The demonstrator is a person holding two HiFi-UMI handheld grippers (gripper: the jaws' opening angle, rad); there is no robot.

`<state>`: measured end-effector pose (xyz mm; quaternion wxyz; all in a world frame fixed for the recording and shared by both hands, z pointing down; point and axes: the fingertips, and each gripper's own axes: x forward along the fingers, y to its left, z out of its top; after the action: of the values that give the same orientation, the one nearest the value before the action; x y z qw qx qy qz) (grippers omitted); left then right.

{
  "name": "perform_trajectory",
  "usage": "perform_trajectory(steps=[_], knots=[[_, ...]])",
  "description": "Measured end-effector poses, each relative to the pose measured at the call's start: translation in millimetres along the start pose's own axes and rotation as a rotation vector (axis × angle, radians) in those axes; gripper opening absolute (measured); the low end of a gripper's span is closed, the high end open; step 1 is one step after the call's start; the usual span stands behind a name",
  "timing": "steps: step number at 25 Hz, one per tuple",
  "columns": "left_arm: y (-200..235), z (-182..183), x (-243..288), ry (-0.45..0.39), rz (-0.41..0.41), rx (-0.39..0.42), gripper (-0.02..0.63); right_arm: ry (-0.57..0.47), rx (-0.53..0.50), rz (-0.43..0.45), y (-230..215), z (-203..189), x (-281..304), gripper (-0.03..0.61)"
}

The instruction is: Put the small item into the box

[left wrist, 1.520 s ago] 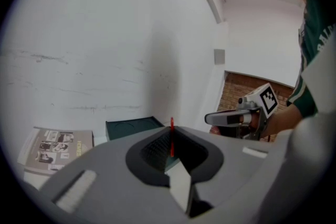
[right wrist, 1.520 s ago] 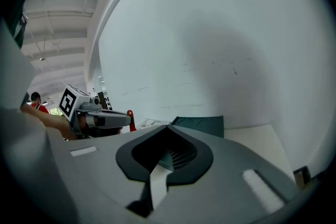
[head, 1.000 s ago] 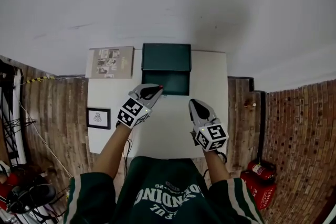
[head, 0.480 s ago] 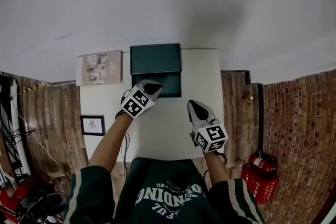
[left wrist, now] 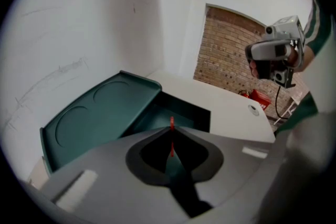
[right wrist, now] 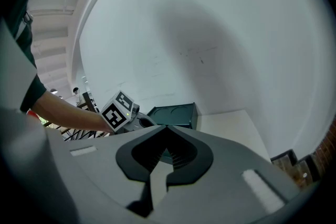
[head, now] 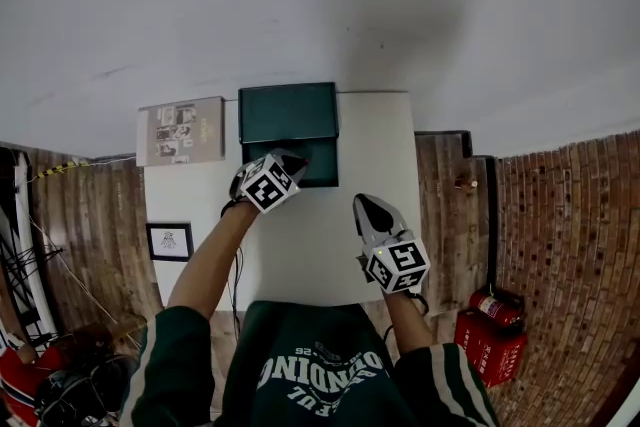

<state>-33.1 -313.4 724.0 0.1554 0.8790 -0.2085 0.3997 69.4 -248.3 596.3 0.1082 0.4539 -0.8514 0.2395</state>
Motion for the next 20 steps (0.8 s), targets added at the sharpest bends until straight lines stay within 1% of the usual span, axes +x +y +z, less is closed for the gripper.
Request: perform_trajectory(steps=[5,8,11,17,20], knots=[[-1,-13,17,0.086,-0.041,-0.016,0.063,0.000,0.007,-0.007,-3,-2,-2,0.002],[-4,-19,24,0.134,-0.062,-0.010,0.063,0.002,0.012,-0.016,-7,-3,-5,0.002],[0,-30,34,0.180,-0.057,-0.005,0.063,0.002,0.017,-0.025,-11,-3,-7,0.002],[-2,-26,41,0.195,-0.073,-0.026,0.063,0.004,0.024,-0.041,-17,-5,-12,0.002],[-2,-27,44,0.219,-0.071,-0.025,0.063,0.004,0.028,-0.046,-19,-5,-13,0.002]])
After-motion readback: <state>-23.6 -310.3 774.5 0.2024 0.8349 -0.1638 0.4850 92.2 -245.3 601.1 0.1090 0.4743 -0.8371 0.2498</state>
